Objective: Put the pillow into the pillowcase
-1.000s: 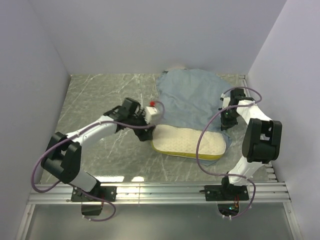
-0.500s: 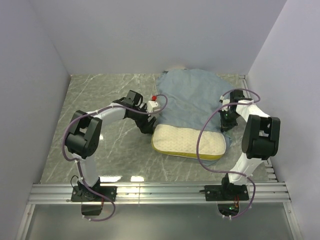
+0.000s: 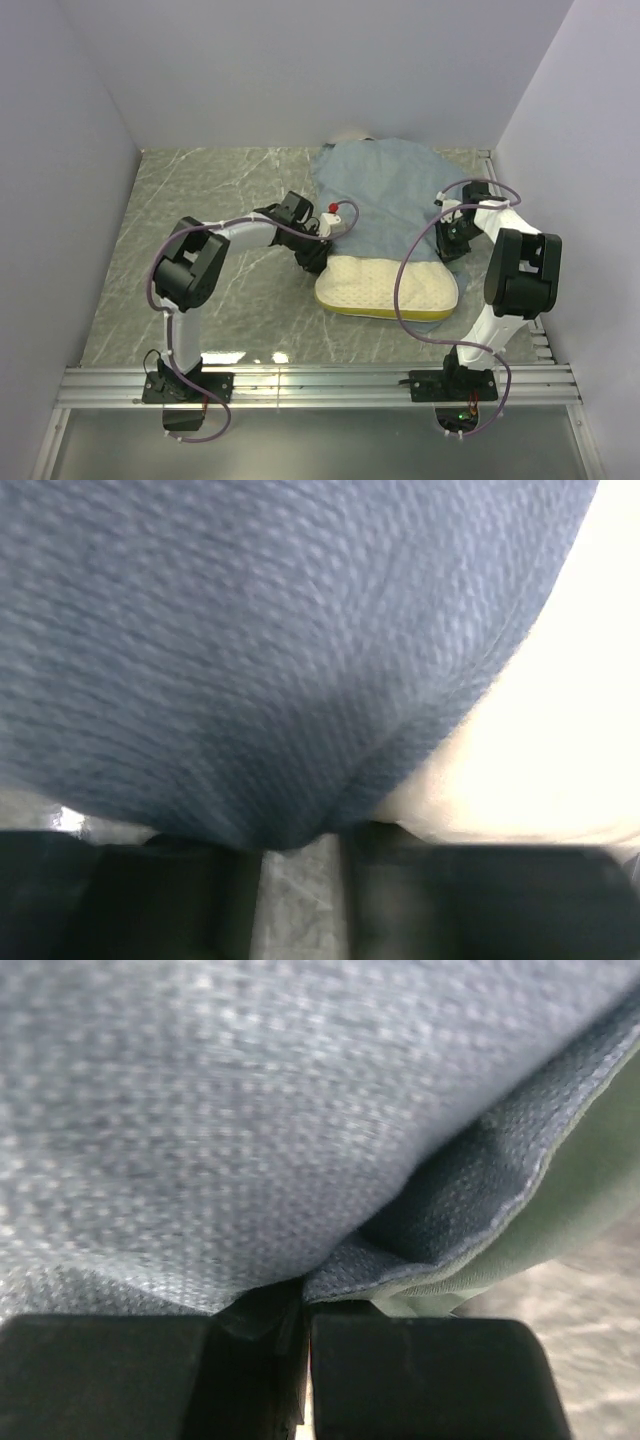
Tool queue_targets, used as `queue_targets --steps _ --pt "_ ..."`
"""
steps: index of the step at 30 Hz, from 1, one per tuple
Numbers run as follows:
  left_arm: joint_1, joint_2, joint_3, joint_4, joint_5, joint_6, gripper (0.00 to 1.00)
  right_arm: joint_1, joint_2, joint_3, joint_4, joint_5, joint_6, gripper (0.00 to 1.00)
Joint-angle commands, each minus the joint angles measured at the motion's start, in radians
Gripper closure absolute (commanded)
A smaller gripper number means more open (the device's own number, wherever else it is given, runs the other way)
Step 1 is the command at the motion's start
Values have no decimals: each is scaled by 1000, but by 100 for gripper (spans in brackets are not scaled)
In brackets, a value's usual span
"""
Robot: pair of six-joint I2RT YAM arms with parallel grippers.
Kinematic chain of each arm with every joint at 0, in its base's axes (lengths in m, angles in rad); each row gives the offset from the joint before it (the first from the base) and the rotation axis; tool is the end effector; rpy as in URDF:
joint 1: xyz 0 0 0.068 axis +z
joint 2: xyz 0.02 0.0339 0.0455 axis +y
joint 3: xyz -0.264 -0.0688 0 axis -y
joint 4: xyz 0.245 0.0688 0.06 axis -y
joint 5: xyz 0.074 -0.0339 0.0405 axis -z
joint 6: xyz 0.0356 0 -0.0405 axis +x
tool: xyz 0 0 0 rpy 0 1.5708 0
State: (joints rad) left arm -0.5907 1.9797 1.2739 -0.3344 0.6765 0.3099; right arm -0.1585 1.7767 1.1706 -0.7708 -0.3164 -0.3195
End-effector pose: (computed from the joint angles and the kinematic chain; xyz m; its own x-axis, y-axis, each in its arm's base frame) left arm 0.3213 -0.2423 0.1547 -0.4695 0.6012 -0.6466 0.8827 0.3022 -0.3599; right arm 0.3279 -0.0412 0.1759 -0.9484 -0.1507 -0.2788 -0.2181 0.9486 0.2293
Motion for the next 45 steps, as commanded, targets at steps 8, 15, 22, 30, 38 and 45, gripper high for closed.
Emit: queue_targets --steps 8,15,22,30,38,45 --pt "238 -296 -8 -118 257 -153 100 -81 -253 174 -353 -493 -125 100" --pt "371 -594 89 -143 354 -357 100 -194 -345 461 -440 -734 -34 100" --pt "449 -575 261 -92 423 -657 100 -233 -436 462 -218 -894 268 100" --pt "401 -564 -9 -106 356 -629 100 -164 -514 174 -203 -877 238 100" --pt "244 -486 36 233 476 -913 100 40 -553 83 39 -894 459 100" --pt "5 -351 137 -139 52 -531 100 178 -425 97 -42 -364 202 100"
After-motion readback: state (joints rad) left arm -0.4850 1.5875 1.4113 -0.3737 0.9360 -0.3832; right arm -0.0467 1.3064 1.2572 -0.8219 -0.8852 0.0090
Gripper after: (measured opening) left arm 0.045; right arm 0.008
